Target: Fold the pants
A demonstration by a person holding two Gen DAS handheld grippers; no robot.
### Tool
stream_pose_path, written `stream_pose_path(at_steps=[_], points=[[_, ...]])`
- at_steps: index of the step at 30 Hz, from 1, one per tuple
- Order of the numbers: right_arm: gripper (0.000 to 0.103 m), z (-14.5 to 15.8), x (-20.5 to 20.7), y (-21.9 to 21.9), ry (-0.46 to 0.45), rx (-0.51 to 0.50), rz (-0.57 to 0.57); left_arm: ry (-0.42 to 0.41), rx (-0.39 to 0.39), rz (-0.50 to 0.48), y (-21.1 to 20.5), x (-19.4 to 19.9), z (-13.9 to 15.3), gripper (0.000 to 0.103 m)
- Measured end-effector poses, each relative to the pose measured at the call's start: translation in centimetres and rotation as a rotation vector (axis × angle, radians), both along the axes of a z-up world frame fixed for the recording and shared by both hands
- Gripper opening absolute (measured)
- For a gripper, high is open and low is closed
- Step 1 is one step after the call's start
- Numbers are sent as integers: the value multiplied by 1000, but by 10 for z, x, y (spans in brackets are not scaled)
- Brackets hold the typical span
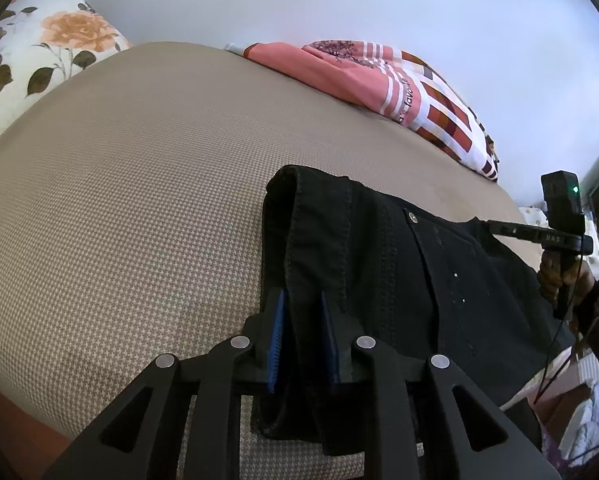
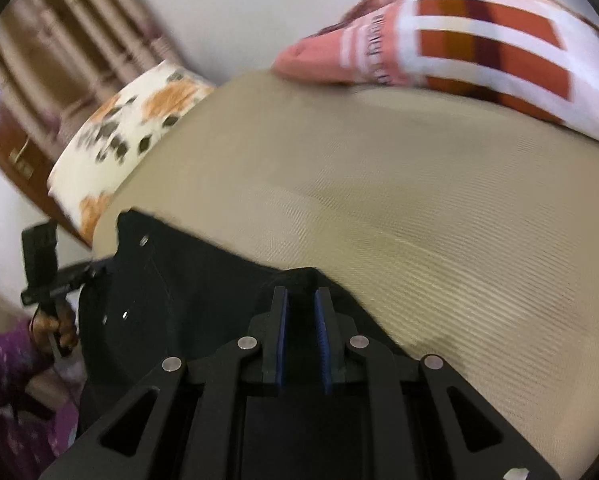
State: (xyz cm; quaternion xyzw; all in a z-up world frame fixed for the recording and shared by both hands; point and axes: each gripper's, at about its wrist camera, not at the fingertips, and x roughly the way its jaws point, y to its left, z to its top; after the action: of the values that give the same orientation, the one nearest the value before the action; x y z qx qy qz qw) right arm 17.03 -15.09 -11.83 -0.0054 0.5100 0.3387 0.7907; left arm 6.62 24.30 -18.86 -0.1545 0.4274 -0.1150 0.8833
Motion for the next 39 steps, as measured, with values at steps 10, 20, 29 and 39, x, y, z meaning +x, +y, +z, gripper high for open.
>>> stream_pose_path(at_steps=[10,20,29,39], points=[[19,-3,5,7,6,-87,100,2,-10,39,7,-3,-5,40],[8,-5,6,13,-29,-132,139,-12,10,38,5,-4,-3,40],[2,-4,2,19,-166,-201,20,-26,26,53,0,-6,0,40],[0,-14,1,13,-175,-171,-73,-33,24,67,-1,-7,2,40]])
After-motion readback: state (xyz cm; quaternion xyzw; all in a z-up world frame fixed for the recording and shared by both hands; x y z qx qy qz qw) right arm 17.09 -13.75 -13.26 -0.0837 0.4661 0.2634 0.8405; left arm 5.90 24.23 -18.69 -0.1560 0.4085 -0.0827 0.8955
